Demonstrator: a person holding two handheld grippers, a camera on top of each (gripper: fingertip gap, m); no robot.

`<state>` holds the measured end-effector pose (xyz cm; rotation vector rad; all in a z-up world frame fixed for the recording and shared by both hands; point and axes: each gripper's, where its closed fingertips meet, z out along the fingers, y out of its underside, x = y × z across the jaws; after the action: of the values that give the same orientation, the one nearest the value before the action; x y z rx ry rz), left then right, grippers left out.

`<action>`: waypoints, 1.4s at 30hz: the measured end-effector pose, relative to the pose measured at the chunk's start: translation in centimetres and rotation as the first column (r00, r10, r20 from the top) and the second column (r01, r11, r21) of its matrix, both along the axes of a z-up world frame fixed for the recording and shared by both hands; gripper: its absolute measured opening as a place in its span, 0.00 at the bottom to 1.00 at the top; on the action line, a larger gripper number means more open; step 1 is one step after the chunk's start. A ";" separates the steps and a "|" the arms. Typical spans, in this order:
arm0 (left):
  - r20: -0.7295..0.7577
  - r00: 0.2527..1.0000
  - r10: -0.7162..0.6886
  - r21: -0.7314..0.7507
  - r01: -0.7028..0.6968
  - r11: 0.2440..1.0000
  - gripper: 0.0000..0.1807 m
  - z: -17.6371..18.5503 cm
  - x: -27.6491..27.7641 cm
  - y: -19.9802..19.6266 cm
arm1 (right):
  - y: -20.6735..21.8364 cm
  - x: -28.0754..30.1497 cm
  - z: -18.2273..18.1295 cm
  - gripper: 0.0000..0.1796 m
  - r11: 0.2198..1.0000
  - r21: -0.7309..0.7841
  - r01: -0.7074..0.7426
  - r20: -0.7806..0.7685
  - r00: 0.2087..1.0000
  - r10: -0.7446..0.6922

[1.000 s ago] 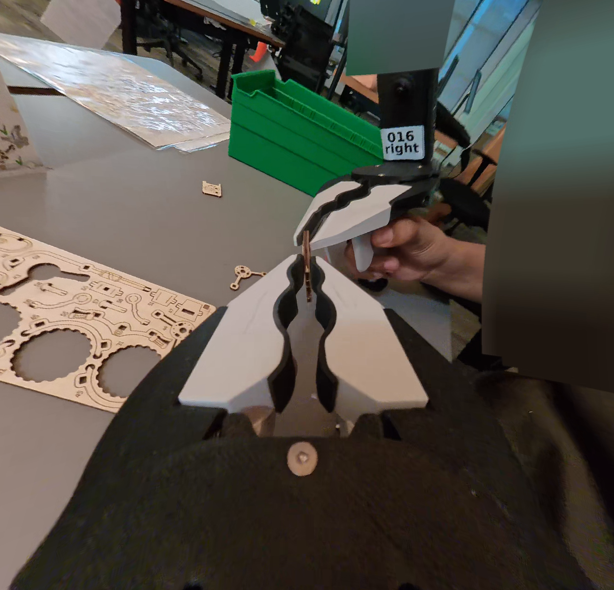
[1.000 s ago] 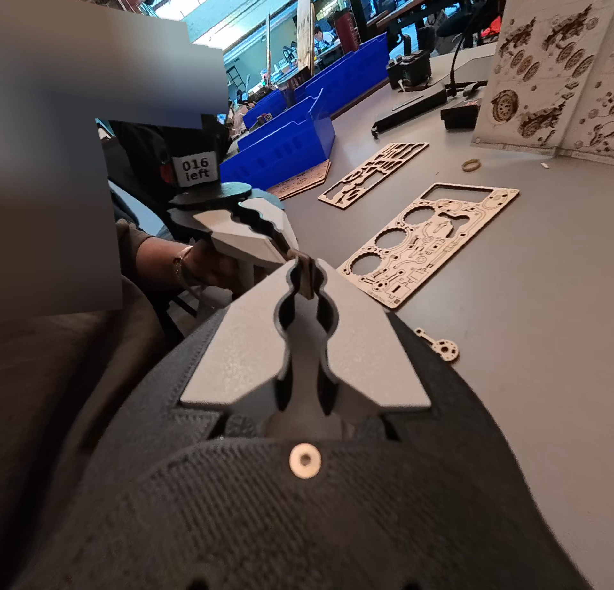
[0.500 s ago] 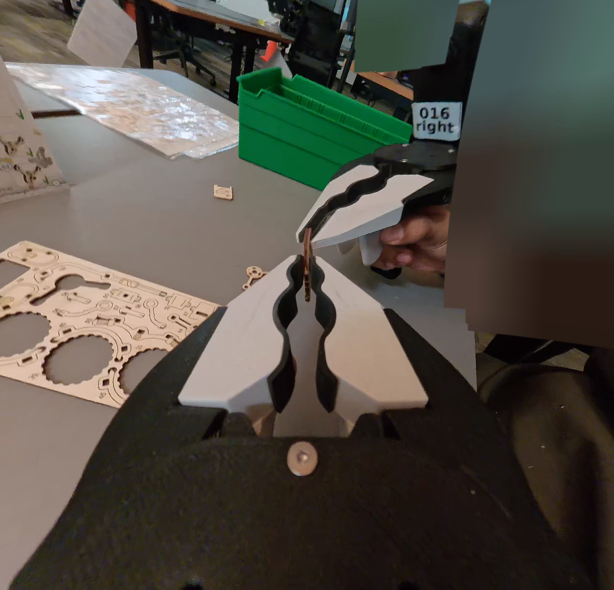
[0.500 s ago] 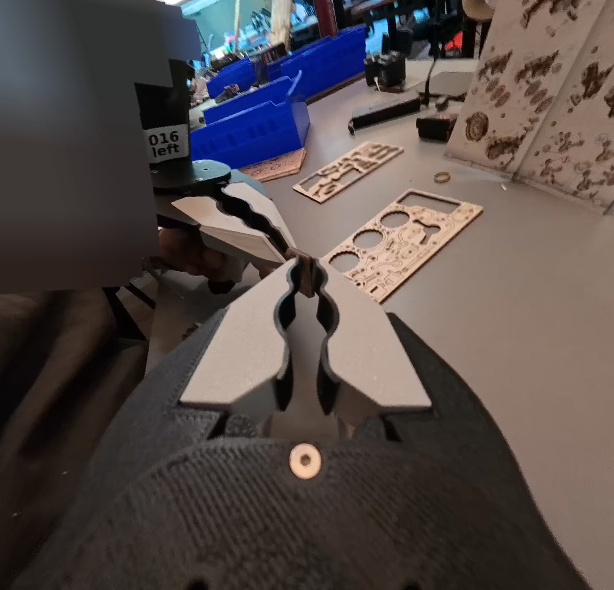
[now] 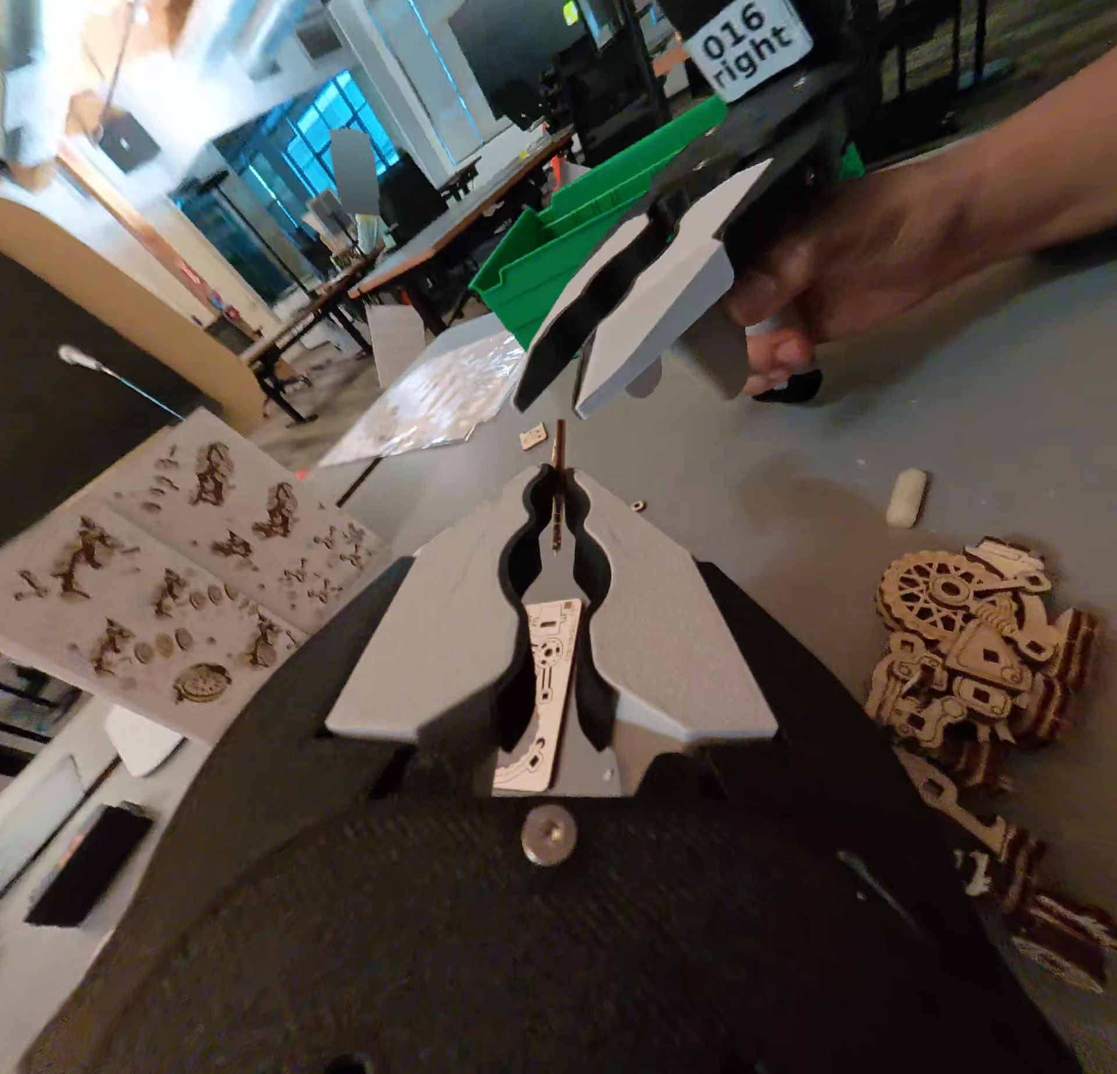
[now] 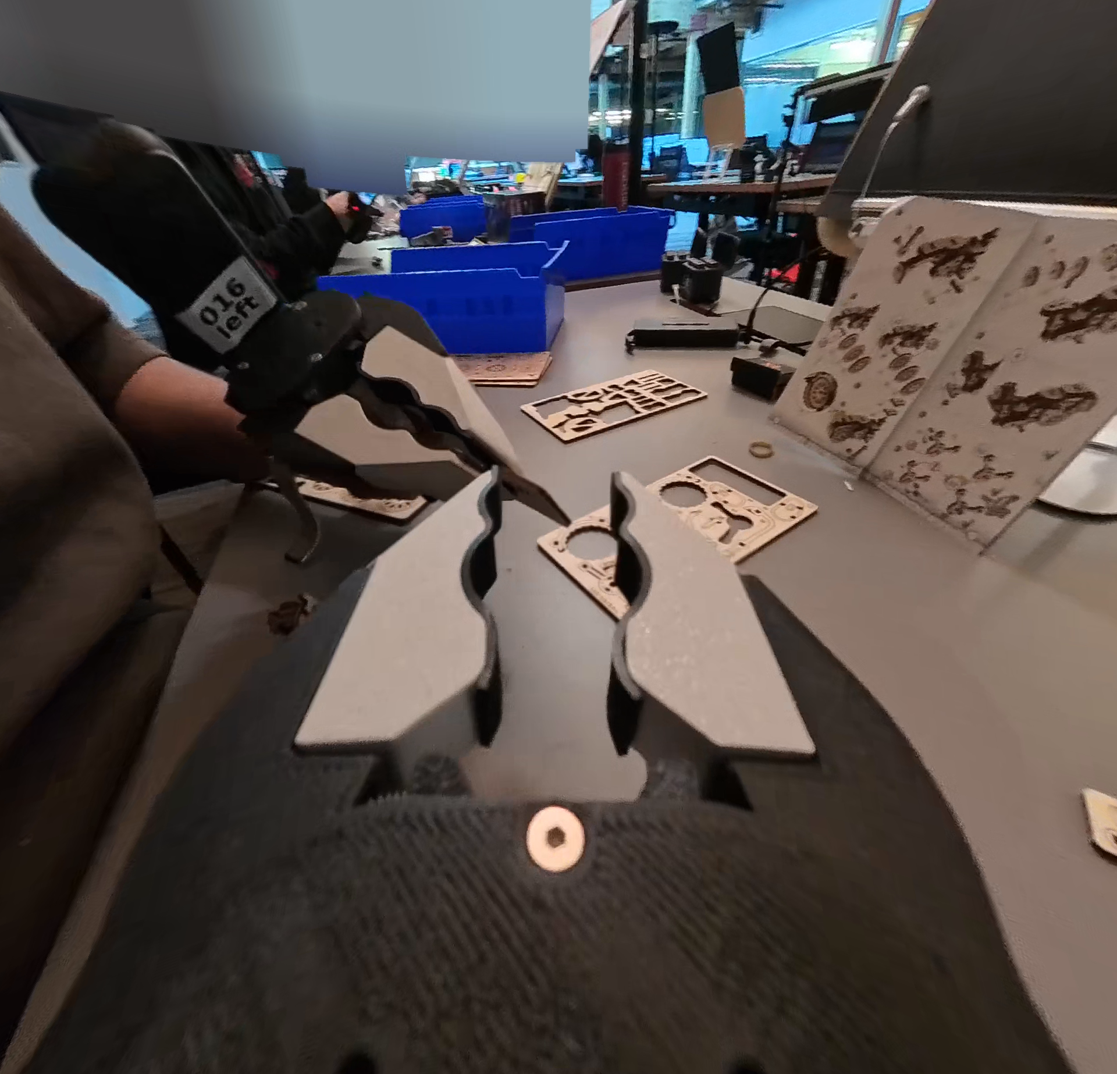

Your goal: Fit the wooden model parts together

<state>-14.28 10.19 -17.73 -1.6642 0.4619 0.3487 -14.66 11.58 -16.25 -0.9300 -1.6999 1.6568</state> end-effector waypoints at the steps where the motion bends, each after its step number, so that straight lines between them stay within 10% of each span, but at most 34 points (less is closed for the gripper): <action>1: -0.021 1.000 -0.001 0.003 0.002 1.000 0.01 0.0 0.1 0.0 | -0.2 0.2 0.1 0.18 1.000 -0.006 -0.021 -0.003 1.000 0.021; 13: -0.029 0.999 -0.029 -0.020 0.028 0.999 0.01 -1.0 -0.7 0.0 | -0.6 0.3 -1.1 0.13 0.991 -0.066 -0.117 0.071 0.990 0.122; 29: 0.461 0.819 -0.342 0.101 0.334 0.937 0.00 1.7 3.0 -1.7 | -2.6 3.1 0.6 0.01 0.961 0.186 -0.203 -0.165 0.958 0.234; 34: 0.625 0.755 -0.199 0.031 0.231 0.972 0.16 0.4 0.8 -0.8 | -1.1 2.2 0.9 0.00 0.934 0.355 -0.050 -0.229 0.963 0.139; 37: 0.826 0.552 -0.115 -0.021 0.233 0.972 0.19 -0.3 -0.2 -0.3 | 1.3 0.7 0.7 0.00 0.787 0.573 0.229 -0.350 0.937 -0.018; 42: 0.974 -0.181 -0.135 0.192 0.353 0.916 0.14 1.0 -0.3 -0.5 | -0.6 0.5 -0.7 0.00 0.467 0.790 0.396 -0.485 0.871 0.082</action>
<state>-14.62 9.69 -16.71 -1.3954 -0.4633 -1.3882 -14.14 11.02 -16.93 -0.1229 -1.6934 0.5566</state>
